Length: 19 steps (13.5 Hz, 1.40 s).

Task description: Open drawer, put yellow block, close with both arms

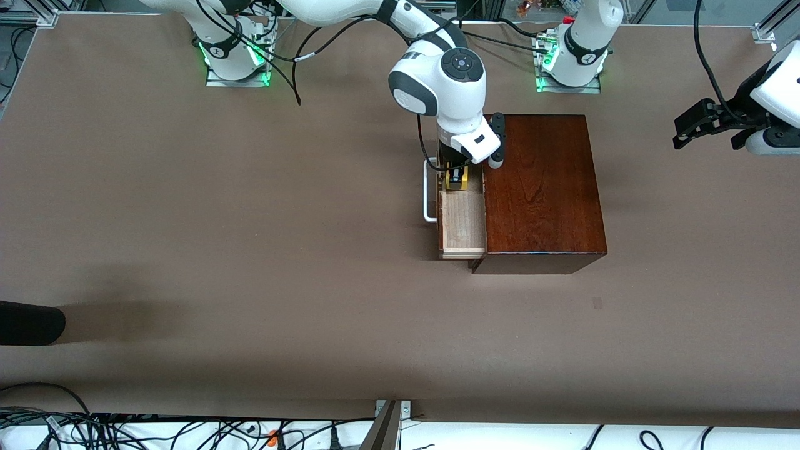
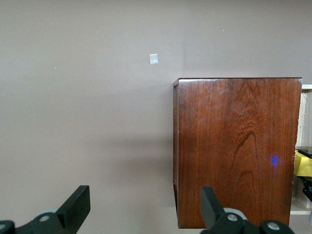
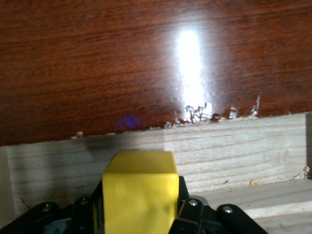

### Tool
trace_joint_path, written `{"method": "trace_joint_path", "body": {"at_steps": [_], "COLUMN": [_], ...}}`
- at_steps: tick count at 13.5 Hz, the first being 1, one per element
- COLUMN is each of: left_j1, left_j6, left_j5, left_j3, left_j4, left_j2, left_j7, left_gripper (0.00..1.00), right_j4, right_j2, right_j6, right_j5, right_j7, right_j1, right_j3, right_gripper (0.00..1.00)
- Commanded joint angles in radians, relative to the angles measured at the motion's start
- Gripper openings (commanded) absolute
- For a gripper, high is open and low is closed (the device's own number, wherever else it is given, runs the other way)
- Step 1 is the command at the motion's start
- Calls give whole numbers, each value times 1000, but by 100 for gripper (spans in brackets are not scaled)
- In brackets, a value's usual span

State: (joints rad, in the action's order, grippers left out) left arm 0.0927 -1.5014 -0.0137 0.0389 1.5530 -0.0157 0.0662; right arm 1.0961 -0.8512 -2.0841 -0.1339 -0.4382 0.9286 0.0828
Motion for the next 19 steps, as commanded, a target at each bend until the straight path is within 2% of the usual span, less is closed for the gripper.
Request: {"method": "trace_joint_path", "body": {"at_steps": [1,3,6,7,8,14,19], "left_j1": [-2,-1,-1,-2,-2,2,-1], "left_j6": [36,38,38,36,36,35,35], "left_j5": [27,27,29,29,29,37,34], "left_j3": [2,2,2,2,2,2,2], "left_j4": [-14,-14,-14,-14,-14,-16,-17], "left_j2": [-1,-1,-1,0,0,13,17], "left_j7": [-9,-8,-8,-8,-8,-8,-11], "left_gripper": [100,100,100,100,100,100,100], "right_j4": [-13,-5,-4,-5,-5,-15,-39], "right_j2": [-17,-17,-17,-16,-14,24,144], "right_j6": [26,26,27,27,27,88,186], "right_j5": [-21,-21,-18,-18,-16,-7,5], "right_j7": [13,16,16,16,15,53,70], "right_j1": [1,3,-2,-5,-8,-7,-37], "right_j3": [-6,-6,-6,-6,-6,-5,0], "right_gripper": [52,52,57,70,100,100,100]}}
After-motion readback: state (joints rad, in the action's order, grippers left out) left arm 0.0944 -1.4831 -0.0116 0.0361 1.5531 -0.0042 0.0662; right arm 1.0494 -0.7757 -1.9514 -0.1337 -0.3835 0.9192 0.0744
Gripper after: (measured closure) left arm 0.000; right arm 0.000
